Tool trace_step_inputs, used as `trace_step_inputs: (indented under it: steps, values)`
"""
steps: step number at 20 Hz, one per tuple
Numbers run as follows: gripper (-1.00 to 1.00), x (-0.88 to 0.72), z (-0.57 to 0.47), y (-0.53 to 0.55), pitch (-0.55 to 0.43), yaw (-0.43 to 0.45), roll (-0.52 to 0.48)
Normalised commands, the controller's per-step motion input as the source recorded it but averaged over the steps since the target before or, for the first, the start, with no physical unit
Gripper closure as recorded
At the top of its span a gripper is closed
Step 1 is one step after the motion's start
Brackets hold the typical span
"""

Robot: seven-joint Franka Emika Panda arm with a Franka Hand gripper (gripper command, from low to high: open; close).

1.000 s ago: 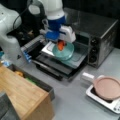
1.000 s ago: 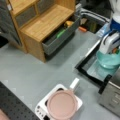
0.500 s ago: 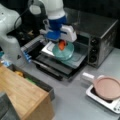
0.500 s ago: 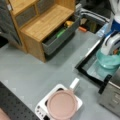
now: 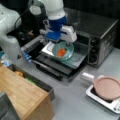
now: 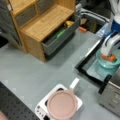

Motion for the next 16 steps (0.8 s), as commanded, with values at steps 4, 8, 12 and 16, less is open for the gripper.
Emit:
trace_step_inputs:
  steps: [4, 8, 12, 16]
  values:
    - [-1.0, 0.01, -0.01, -0.03, 0.013, 0.014, 0.131]
    - [-1.0, 0.05, 0.01, -0.03, 0.016, 0.029, 0.133]
    - [-1.0, 0.07, 0.02, -0.03, 0.032, 0.105, 0.093]
    - [-1.0, 0.08, 0.08, -0.07, 0.032, 0.259, 0.07]
